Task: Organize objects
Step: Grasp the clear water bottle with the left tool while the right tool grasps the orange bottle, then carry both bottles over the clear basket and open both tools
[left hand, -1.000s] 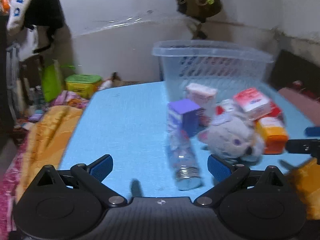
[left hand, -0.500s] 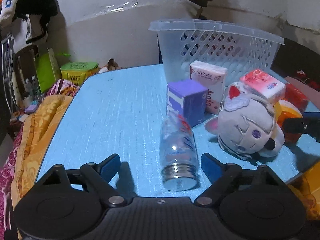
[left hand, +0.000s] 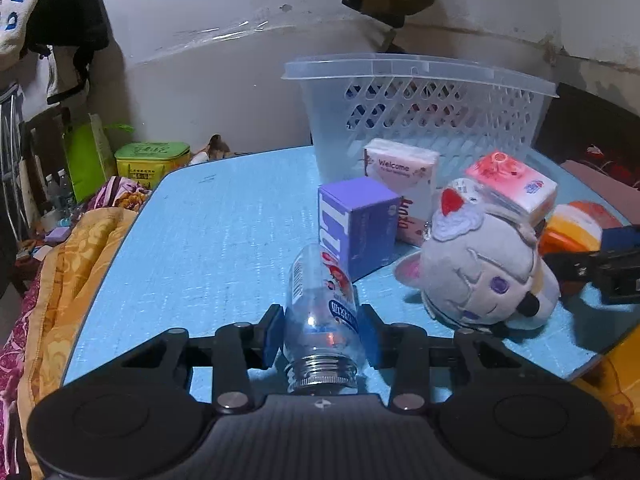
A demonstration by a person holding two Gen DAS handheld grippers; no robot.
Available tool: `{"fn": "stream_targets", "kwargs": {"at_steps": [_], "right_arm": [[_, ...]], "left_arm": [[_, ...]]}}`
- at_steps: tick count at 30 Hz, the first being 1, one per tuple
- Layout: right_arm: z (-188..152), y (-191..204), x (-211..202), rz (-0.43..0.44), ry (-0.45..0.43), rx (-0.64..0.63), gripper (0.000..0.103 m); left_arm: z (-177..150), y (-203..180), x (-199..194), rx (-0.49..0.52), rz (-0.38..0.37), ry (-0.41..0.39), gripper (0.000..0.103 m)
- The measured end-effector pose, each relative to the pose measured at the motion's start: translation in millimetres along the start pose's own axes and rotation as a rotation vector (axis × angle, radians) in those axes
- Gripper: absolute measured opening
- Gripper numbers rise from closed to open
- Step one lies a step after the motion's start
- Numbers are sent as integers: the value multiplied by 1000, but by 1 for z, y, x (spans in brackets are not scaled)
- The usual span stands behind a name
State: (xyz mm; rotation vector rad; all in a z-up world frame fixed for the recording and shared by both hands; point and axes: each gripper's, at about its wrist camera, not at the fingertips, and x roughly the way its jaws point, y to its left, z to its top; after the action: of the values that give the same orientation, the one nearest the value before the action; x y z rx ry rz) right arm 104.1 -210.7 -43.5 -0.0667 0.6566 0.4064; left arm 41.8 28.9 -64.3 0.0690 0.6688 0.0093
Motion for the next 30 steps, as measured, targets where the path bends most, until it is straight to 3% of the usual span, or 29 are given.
{"fn": "stream_targets", "kwargs": {"at_steps": [2, 3, 7, 13, 22, 30], "right_arm": [[1, 0, -7, 8, -19, -4, 84], [2, 0, -11, 13, -32, -6, 66], [6, -2, -21, 28, -67, 9, 67], [5, -4, -14, 23, -33, 6, 67], [7, -12, -36, 11, -136, 13, 66], [31, -21, -70, 23, -294, 52, 66]], "left_arm": [[-1, 1, -2, 6, 12, -6, 44], [-1, 1, -4, 4, 15, -12, 44], [1, 9, -14, -23, 18, -55, 44], [2, 13, -17, -37, 22, -65, 44], [6, 21, -37, -90, -5, -148, 44], [30, 19, -60, -130, -49, -258, 44]]}}
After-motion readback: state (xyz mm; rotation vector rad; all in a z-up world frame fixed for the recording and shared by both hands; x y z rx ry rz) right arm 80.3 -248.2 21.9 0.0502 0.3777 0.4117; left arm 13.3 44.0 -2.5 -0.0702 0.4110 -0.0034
